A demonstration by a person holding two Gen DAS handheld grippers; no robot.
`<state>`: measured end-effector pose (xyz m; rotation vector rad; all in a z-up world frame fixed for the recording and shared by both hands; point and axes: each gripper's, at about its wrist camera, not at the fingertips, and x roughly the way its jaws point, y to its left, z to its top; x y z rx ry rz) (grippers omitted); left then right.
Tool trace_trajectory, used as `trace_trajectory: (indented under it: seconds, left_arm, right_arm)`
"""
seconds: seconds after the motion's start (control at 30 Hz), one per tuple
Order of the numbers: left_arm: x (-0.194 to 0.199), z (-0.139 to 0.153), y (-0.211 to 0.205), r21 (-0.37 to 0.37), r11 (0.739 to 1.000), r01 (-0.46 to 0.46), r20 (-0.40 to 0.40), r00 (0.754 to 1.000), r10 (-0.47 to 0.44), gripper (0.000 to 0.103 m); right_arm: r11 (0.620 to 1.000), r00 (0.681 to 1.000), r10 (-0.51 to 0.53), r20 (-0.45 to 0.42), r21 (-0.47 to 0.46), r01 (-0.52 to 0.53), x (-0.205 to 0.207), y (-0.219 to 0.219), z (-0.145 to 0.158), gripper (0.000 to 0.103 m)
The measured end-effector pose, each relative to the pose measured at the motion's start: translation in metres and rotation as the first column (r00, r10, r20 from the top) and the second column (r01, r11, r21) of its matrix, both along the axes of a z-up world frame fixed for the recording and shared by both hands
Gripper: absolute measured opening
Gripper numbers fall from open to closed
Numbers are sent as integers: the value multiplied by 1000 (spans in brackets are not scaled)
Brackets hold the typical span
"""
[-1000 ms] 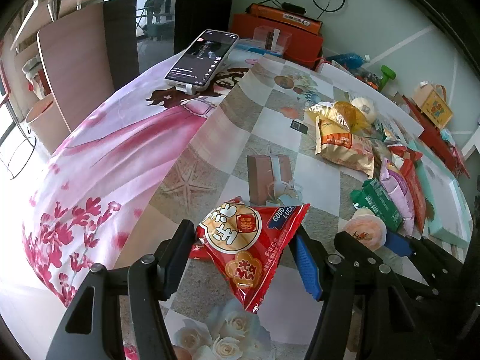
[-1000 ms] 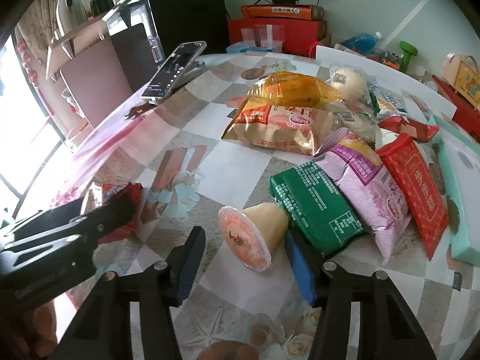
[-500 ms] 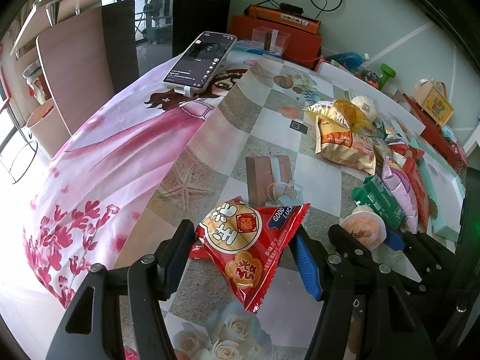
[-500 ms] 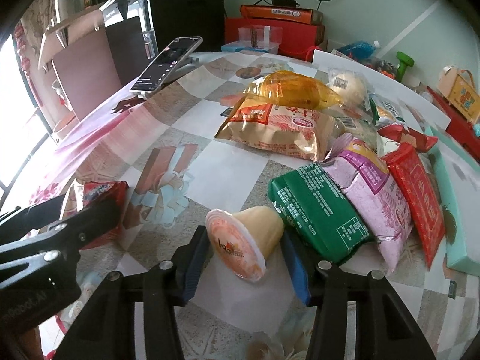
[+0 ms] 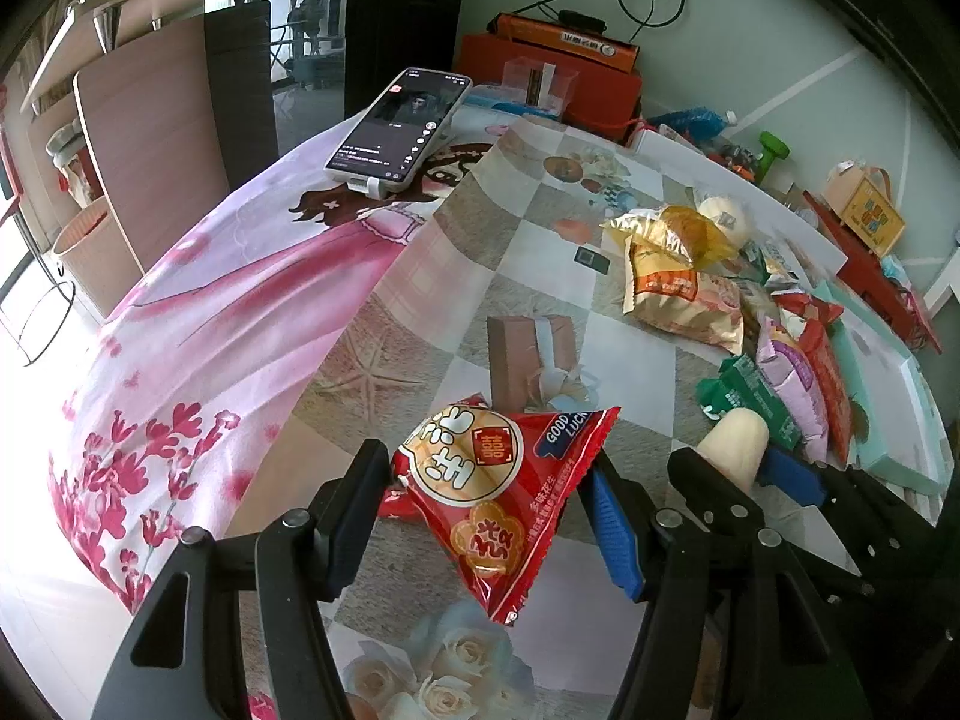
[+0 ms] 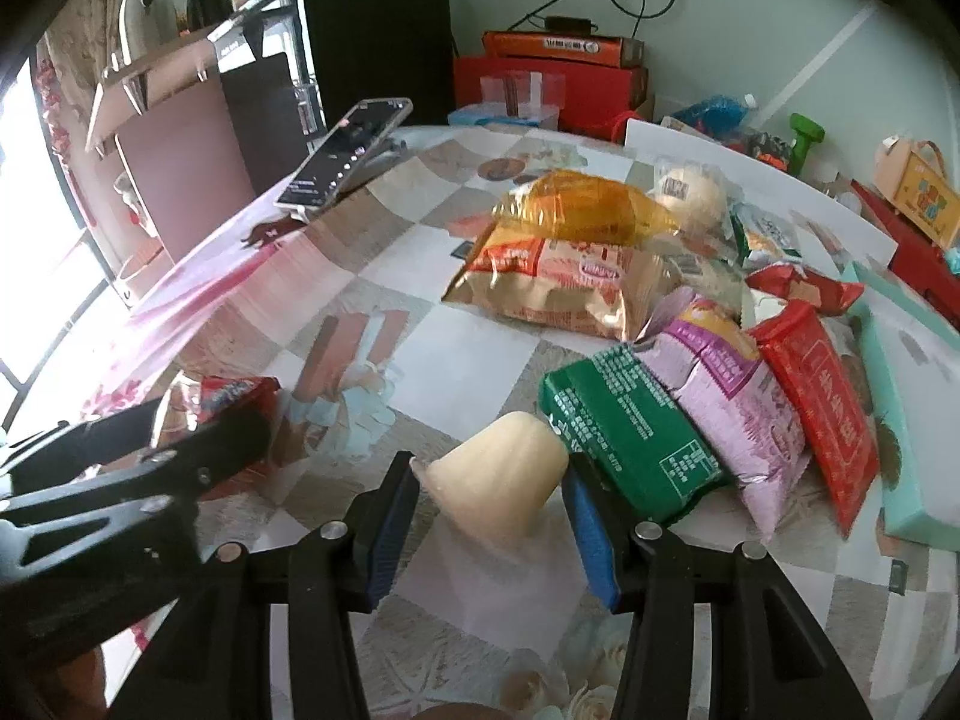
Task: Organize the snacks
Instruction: 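Grasp the cream pastry cup with the right tool while the left tool holds the red bag, then carry the red bag and pastry cup over the teal-rimmed tray with both tools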
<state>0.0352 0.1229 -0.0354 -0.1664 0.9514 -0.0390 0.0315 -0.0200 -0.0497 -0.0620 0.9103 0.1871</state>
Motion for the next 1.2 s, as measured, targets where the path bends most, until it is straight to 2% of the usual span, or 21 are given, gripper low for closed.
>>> trace_trajectory:
  seconds: [0.63, 0.93, 1.2]
  left_arm:
    - [-12, 39, -10, 1, 1000, 13, 80, 997, -13, 66]
    - [-9, 56, -27, 23, 999, 36, 102, 994, -38, 66]
    - [2, 83, -55, 29, 997, 76, 154, 985, -80, 66]
  right_arm:
    - [999, 996, -25, 83, 47, 21, -16, -17, 41, 52]
    - [994, 990, -88, 109, 81, 79, -18, -43, 57, 52]
    - [981, 974, -174, 144, 107, 159, -16, -80, 80, 52]
